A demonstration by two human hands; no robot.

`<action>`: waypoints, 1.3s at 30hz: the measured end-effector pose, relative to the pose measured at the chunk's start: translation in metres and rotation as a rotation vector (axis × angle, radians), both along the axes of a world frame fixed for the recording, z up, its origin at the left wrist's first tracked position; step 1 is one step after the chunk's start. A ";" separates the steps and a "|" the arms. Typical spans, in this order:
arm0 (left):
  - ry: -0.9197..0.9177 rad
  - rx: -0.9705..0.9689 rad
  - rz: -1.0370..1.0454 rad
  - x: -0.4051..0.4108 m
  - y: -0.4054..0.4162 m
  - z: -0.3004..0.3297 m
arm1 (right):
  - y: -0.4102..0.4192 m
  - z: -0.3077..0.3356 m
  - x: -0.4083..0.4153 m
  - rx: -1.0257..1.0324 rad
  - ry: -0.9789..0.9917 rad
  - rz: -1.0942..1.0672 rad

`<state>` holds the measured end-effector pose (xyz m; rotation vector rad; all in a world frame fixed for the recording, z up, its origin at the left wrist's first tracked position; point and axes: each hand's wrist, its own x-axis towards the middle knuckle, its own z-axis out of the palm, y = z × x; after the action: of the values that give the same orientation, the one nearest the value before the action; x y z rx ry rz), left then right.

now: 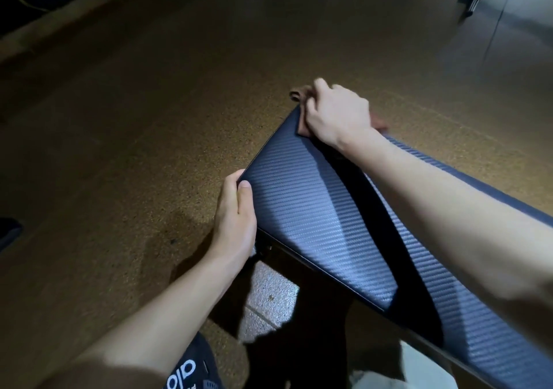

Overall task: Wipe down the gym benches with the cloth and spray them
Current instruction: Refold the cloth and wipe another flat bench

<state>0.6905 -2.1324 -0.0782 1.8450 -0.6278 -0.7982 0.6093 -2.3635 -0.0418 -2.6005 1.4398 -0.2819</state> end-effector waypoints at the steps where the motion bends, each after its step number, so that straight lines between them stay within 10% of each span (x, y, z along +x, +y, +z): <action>1: 0.001 0.009 -0.013 0.000 0.000 0.000 | -0.001 0.001 0.016 -0.001 0.002 0.027; 18: -0.037 0.023 -0.106 0.006 0.003 0.001 | 0.020 -0.009 -0.046 -0.075 0.028 -0.084; 39: 0.406 0.033 -0.249 0.031 0.037 0.016 | 0.190 -0.017 -0.098 -0.184 0.225 0.809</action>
<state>0.7217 -2.0957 -0.0622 1.5843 -0.5873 -1.3137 0.5114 -2.1731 -0.0593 -3.1710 0.3071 -0.0103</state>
